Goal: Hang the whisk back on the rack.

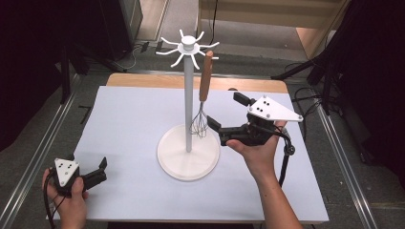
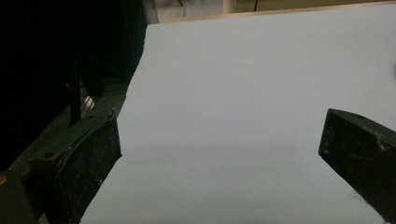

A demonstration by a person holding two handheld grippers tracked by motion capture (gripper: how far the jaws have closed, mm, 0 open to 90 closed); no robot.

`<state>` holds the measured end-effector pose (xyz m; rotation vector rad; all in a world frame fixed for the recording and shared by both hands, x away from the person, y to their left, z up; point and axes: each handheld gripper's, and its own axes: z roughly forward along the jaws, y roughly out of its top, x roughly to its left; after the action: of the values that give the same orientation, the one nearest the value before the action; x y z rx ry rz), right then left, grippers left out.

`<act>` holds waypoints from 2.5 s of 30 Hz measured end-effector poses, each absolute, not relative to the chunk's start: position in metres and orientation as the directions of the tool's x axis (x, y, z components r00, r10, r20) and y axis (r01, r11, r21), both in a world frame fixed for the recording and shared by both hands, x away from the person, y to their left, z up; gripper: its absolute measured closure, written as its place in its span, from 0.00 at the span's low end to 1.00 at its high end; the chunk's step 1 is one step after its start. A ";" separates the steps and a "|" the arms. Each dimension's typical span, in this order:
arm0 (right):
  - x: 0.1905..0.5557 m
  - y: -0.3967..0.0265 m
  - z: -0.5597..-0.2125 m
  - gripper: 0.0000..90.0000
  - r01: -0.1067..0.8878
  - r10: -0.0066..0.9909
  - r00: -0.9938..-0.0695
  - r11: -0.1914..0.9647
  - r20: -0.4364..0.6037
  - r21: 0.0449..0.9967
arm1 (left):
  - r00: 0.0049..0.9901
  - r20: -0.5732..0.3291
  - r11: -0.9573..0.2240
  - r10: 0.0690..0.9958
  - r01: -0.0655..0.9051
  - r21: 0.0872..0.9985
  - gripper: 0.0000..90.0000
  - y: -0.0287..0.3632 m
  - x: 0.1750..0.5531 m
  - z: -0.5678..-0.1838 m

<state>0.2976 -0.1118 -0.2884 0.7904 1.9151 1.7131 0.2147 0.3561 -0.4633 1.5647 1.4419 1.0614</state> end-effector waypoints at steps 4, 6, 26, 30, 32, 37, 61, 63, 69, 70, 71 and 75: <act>0.299 -0.119 -0.301 0.00 0.145 0.675 -0.735 0.065 0.063 0.987 | 0.024 0.086 -0.089 0.996 0.380 0.921 0.00 0.356 0.215 -0.463; 0.299 -0.124 -0.311 0.00 0.157 0.678 -0.731 0.064 0.072 0.986 | 0.024 0.087 -0.089 0.996 0.381 0.920 0.00 0.356 0.215 -0.463; 0.295 -0.158 -0.374 0.00 0.230 0.746 -0.659 0.085 0.091 0.969 | 0.017 0.074 -0.075 0.997 0.378 0.923 0.00 0.358 0.214 -0.463; 0.294 -0.165 -0.385 0.00 0.240 0.759 -0.644 0.084 0.094 0.967 | 0.017 0.075 -0.076 0.997 0.378 0.923 0.00 0.357 0.214 -0.463; 0.294 -0.167 -0.387 0.00 0.244 0.764 -0.638 0.084 0.095 0.966 | 0.018 0.075 -0.076 0.997 0.380 0.922 0.00 0.358 0.214 -0.463; 0.293 -0.173 -0.403 0.00 0.264 0.773 -0.626 0.087 0.102 0.961 | 0.017 0.073 -0.074 0.997 0.380 0.922 0.00 0.358 0.214 -0.463; 0.276 -0.247 -0.465 0.00 0.373 0.877 -0.453 0.022 0.161 0.927 | 0.009 0.056 -0.056 0.998 0.380 0.923 0.00 0.359 0.214 -0.463; 0.274 -0.251 -0.467 0.00 0.378 0.880 -0.445 0.019 0.164 0.925 | 0.010 0.058 -0.058 0.998 0.381 0.923 0.00 0.359 0.214 -0.463; 0.261 -0.285 -0.473 0.00 0.403 0.907 -0.387 0.003 0.167 0.915 | 0.011 0.054 -0.054 0.998 0.385 0.921 0.00 0.360 0.215 -0.463; 0.261 -0.285 -0.473 0.00 0.403 0.907 -0.387 0.003 0.167 0.915 | 0.011 0.054 -0.054 0.998 0.385 0.921 0.00 0.360 0.215 -0.463; 0.256 -0.296 -0.474 0.00 0.409 0.914 -0.368 -0.007 0.172 0.912 | 0.011 0.059 -0.058 0.998 0.388 0.920 0.00 0.359 0.215 -0.463; 0.246 -0.316 -0.475 0.00 0.416 0.930 -0.331 -0.008 0.159 0.909 | 0.009 0.059 -0.058 0.998 0.386 0.921 0.00 0.359 0.215 -0.463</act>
<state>0.2461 -0.3161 -0.4746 1.3929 1.7669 1.3211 0.2152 0.3591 -0.4629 1.5420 1.4686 1.0418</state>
